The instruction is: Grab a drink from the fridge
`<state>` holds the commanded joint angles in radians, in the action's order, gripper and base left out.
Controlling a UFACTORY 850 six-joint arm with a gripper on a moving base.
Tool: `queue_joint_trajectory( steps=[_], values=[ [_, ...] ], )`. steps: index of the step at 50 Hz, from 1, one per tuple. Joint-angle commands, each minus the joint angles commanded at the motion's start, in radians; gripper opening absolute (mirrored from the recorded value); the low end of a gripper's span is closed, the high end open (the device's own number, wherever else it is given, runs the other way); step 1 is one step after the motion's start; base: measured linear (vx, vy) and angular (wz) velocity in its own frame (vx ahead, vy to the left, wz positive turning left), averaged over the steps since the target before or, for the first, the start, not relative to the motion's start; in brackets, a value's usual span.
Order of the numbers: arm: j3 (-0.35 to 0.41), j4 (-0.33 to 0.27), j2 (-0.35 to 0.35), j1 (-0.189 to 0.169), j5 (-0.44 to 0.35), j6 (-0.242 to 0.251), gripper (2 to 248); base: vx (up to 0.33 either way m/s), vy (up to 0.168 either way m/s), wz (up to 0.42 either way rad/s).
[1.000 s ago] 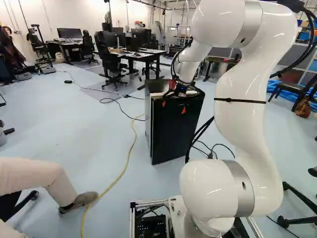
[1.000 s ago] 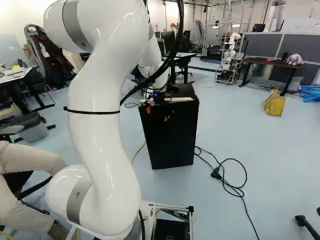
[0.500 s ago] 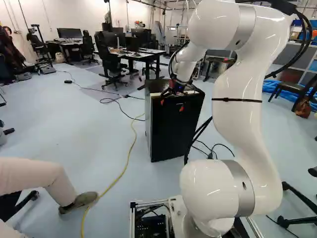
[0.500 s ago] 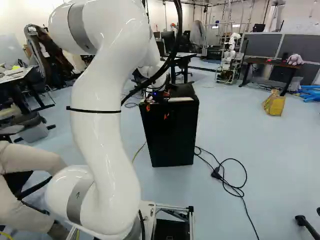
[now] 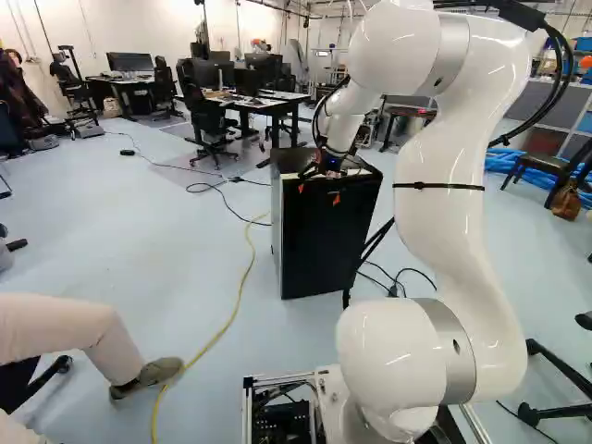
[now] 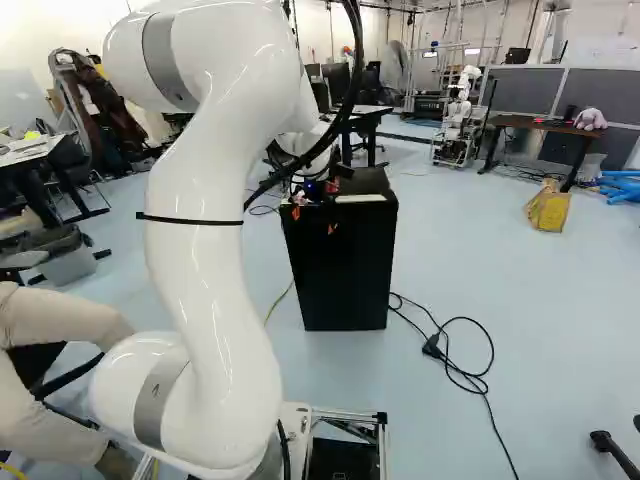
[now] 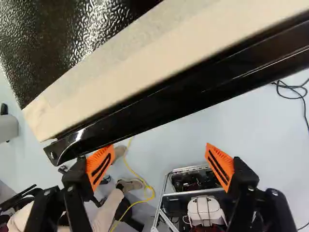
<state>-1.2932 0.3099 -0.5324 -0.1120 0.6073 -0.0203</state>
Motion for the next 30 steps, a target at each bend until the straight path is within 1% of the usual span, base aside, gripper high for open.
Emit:
queue_joint_trajectory(
  steps=[11,30],
  values=[
    [0.012,0.000,0.008,0.002,-0.002,0.000,247,0.000,0.000,0.000],
    [0.100,0.000,0.069,0.014,-0.003,0.000,247,0.000,0.000,0.000]
  ],
)
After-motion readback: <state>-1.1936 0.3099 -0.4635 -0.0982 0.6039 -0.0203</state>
